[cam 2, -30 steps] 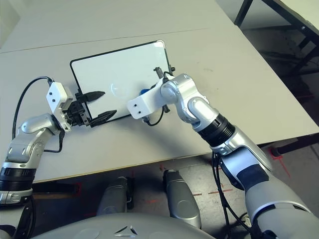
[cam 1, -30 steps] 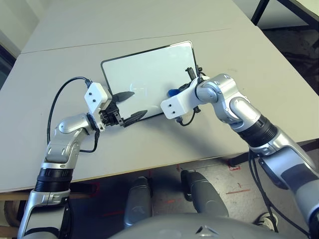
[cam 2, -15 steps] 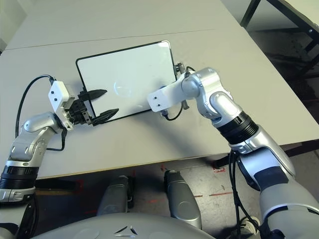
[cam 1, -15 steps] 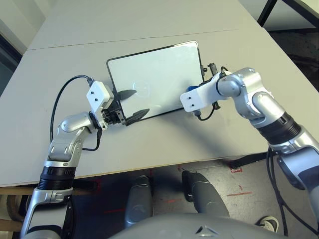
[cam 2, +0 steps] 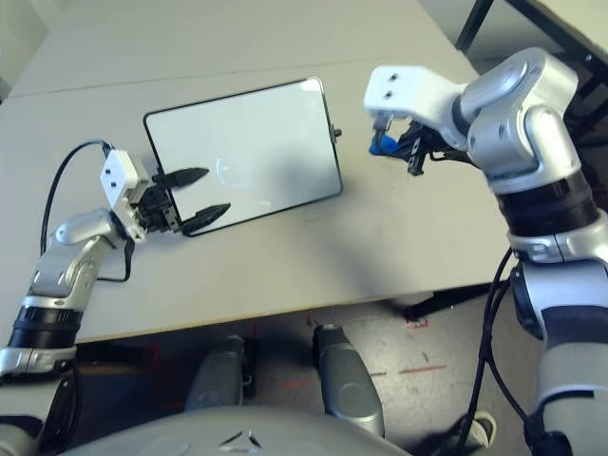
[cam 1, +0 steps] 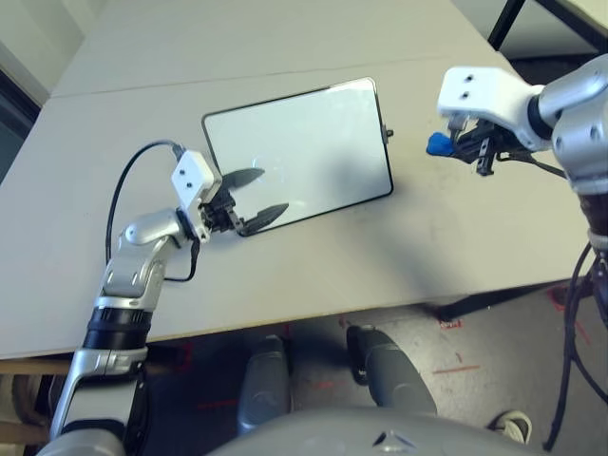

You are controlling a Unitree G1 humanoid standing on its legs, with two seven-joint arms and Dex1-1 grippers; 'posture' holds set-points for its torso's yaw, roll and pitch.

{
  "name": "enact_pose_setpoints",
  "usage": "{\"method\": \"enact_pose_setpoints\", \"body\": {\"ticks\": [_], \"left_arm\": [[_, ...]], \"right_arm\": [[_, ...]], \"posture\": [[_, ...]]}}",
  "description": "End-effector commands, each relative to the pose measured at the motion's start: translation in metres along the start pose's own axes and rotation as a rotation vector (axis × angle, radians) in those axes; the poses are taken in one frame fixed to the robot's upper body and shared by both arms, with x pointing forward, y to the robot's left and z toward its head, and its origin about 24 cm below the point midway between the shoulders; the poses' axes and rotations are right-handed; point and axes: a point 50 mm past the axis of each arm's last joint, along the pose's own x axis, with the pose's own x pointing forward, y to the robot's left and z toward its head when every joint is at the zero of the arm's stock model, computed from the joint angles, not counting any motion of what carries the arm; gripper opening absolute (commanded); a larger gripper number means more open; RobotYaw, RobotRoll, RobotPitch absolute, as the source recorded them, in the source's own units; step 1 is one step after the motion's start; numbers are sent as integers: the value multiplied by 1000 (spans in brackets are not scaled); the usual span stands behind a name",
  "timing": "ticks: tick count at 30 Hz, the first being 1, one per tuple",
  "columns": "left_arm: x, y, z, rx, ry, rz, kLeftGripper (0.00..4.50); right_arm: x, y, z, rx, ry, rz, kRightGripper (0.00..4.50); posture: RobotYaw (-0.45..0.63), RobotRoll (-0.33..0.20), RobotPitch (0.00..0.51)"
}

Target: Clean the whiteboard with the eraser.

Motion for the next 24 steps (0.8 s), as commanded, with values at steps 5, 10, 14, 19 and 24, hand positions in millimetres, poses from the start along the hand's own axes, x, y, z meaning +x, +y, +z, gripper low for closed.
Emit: {"method": "enact_pose_setpoints", "body": {"ticks": [5, 10, 14, 19, 24], "left_arm": [[2, 1, 1, 25, 9, -9, 4500], [-3, 1, 3, 32, 12, 5, 4500], [-7, 1, 3, 32, 17, 16, 4500], [-10, 1, 4, 29, 19, 25, 4500], [-16, 7, 12, 20, -11, 62, 4500]], "right_arm": [[30, -11, -3, 307, -6, 45, 51], [48, -7, -1, 426, 2, 98, 51], [59, -3, -4, 472, 26, 114, 51], [73, 2, -10, 497, 42, 113, 776], [73, 0, -7, 505, -46, 98, 2560]], "posture": [[-163, 0, 125], [-147, 0, 124], [-126, 0, 125], [-121, 0, 128], [-115, 0, 130]]}}
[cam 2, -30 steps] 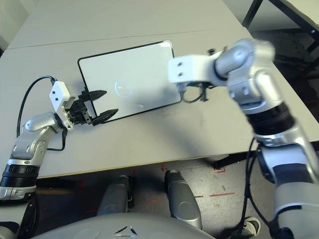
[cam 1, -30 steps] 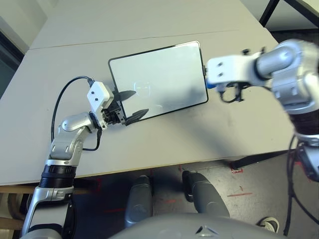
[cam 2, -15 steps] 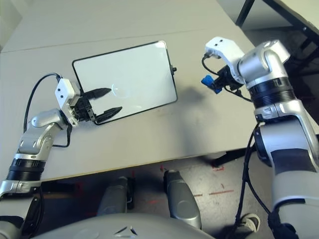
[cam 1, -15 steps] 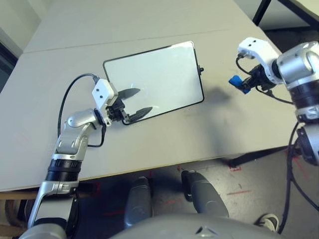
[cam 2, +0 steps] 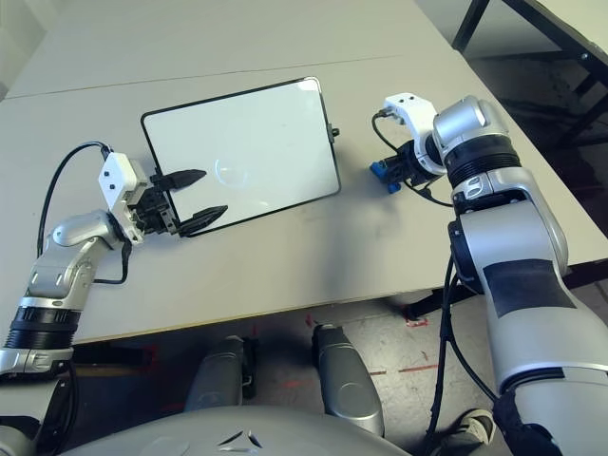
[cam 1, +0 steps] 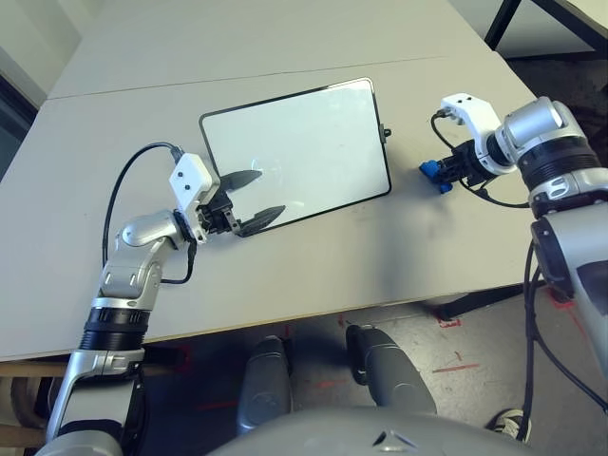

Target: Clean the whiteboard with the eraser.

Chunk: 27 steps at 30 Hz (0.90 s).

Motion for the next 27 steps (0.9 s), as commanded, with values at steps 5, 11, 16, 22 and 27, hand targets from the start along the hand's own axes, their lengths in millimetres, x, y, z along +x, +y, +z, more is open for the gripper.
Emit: {"method": "enact_pose_setpoints", "body": {"ticks": [5, 11, 16, 22, 27], "left_arm": [[-17, 14, 22, -25, -76, 114, 4500], [-54, 46, 42, -52, -144, 388, 4500], [-88, 70, 33, -95, -85, 688, 4500], [-118, 86, 13, -184, -74, 1032, 4500], [-131, 82, -8, -223, -69, 1156, 4500]], "right_arm": [[-21, -11, 5, -115, -215, 17, 4399], [-49, -28, -4, -163, -541, 58, 4481], [-54, -45, -18, -145, -825, -36, 4481], [-41, -60, -45, -81, -972, -140, 4481], [-36, -66, -62, 11, -1106, -201, 4481]], "posture": [[-113, 0, 131], [-112, 0, 140], [-99, 0, 140], [-86, 0, 124], [-80, 0, 114]]}}
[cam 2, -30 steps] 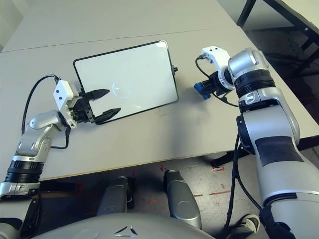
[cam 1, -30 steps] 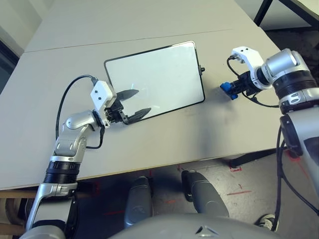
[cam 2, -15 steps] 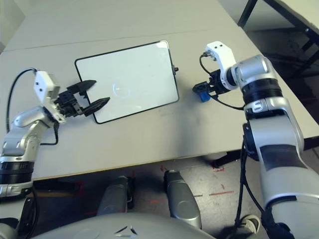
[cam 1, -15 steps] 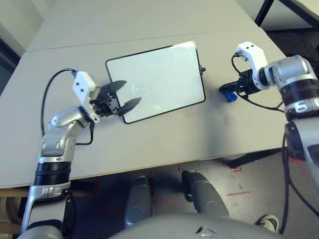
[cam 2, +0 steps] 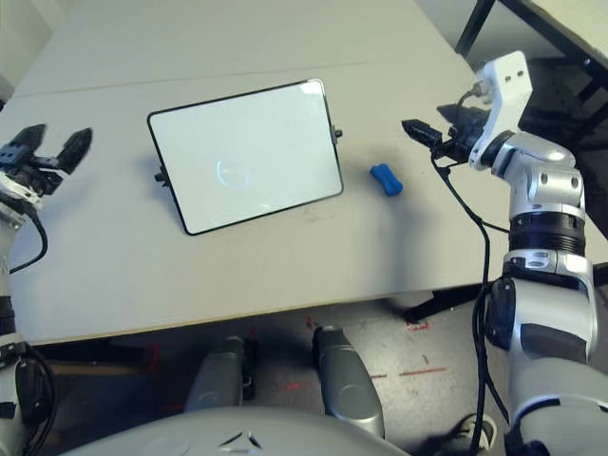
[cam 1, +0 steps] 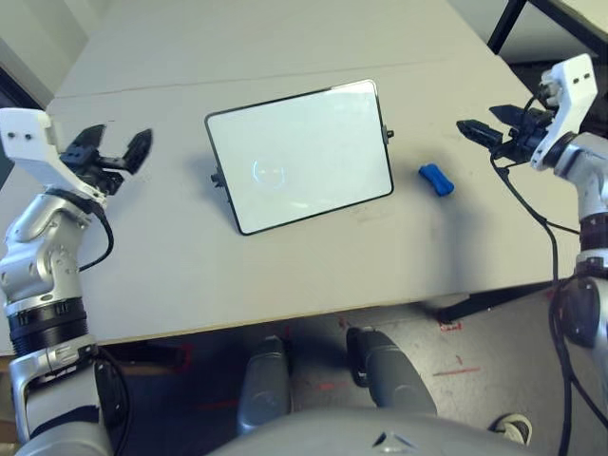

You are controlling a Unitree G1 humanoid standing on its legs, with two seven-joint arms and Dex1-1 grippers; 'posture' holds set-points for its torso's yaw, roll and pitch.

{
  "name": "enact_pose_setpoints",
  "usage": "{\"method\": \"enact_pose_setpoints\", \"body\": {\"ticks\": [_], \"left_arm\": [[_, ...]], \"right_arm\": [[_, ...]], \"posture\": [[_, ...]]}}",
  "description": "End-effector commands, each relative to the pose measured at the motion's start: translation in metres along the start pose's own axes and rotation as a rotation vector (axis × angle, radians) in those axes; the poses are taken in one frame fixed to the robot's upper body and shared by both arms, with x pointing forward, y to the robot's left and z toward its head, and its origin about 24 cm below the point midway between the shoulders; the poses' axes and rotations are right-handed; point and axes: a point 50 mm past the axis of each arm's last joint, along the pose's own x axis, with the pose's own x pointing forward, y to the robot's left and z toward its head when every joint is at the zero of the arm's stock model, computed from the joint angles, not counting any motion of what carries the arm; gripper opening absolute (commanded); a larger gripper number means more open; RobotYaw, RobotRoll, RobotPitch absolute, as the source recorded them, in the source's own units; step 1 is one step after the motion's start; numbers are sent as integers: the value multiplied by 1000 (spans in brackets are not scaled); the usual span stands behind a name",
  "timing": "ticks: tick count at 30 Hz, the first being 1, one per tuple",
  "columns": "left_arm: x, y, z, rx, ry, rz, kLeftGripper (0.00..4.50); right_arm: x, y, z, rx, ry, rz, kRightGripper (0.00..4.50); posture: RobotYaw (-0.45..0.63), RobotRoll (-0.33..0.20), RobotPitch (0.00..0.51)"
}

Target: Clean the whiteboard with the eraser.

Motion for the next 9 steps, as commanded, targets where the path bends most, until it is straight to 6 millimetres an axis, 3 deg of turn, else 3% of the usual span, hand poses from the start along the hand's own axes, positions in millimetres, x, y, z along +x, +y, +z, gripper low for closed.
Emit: {"method": "enact_pose_setpoints", "body": {"ticks": [1, 9], "left_arm": [[-6, 11, -12, -24, 12, 85, 4500], [-7, 17, -13, -31, 8, 111, 4500]], "right_arm": [[-7, -7, -1, 22, -105, -78, 4481], [-9, -5, -11, 48, -154, -124, 4481]], "posture": [[-79, 0, 113], [-71, 0, 104]]}}
